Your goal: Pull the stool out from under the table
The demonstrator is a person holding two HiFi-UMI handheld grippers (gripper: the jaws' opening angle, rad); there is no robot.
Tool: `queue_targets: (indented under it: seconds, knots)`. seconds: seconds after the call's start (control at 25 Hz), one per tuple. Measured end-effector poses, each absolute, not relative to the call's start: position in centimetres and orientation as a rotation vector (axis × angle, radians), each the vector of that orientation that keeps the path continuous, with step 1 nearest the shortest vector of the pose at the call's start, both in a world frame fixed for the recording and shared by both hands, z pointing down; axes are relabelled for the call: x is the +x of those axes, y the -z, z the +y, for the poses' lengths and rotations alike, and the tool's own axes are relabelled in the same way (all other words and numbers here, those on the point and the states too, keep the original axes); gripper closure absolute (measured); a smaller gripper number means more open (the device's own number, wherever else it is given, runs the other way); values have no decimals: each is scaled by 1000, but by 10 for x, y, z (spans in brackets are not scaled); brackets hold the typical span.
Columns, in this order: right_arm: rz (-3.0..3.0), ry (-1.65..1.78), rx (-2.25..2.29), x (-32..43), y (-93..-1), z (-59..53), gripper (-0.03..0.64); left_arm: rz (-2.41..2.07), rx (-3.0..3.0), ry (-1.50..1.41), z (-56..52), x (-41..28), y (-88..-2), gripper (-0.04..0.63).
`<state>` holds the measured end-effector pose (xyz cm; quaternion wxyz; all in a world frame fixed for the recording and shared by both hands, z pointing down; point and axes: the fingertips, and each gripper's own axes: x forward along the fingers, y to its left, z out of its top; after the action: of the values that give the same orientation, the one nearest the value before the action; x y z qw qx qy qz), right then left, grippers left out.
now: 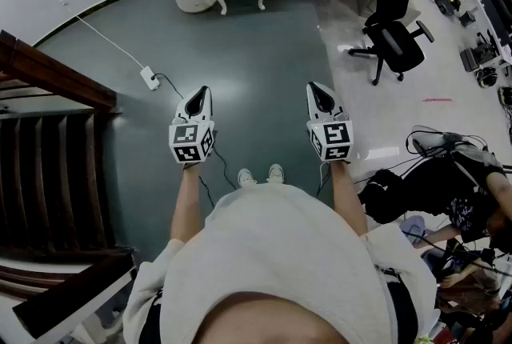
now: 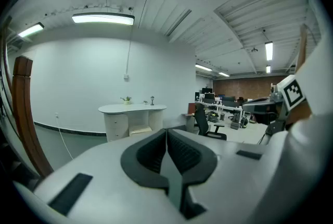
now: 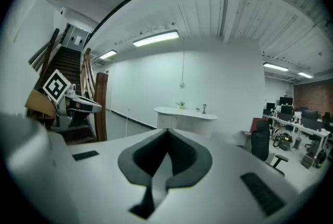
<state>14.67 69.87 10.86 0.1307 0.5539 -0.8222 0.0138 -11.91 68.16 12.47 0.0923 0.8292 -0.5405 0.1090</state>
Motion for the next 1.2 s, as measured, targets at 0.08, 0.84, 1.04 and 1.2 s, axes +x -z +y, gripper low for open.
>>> queue_targets:
  seconds: [0.08, 0.84, 1.04, 1.2]
  knots:
    - [-2387, -41, 1612, 148, -109, 696, 621, -1602, 2468, -323, 678, -117, -124, 580]
    - [-2429, -101, 1576, 129, -121, 673, 621, -1559, 2460, -322, 653, -124, -137, 578]
    - [-2518, -135, 1560, 107, -119, 666, 325, -1404, 2505, -273, 651, -129, -140, 349]
    - [-2497, -141, 1589, 91, -124, 663, 258, -1360, 2524, -287, 653, -145, -144, 334]
